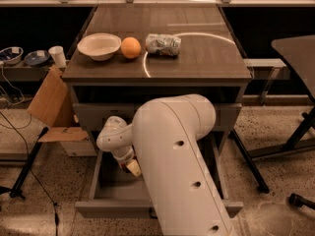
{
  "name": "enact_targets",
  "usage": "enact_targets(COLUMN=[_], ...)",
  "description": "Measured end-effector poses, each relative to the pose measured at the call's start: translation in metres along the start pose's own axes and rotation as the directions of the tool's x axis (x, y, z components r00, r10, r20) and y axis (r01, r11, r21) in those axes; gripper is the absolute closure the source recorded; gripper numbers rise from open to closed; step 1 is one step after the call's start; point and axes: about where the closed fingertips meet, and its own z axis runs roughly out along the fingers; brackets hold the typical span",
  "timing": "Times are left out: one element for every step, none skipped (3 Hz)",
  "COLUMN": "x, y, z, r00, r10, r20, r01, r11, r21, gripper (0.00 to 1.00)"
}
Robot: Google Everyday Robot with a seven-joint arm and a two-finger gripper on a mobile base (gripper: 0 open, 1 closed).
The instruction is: Pick coke can from middle drawer and place on counter
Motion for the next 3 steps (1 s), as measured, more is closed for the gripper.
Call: enact_targets(x=[0.0, -0.002, -0.004], y=[0.004, 0.01, 0.014], z=[-0.01, -0.021, -0.031], r00=[1.0, 1.0, 0.999], r10=[0.005, 0.001, -0.007], r20=[0.015, 0.031, 0.047], r01=[-0.006, -0.004, 0.001], r11=[0.999, 0.9959, 0.9917], r21=[0.044, 0.091, 0.129], gripper=[0.42, 0.65, 0.88])
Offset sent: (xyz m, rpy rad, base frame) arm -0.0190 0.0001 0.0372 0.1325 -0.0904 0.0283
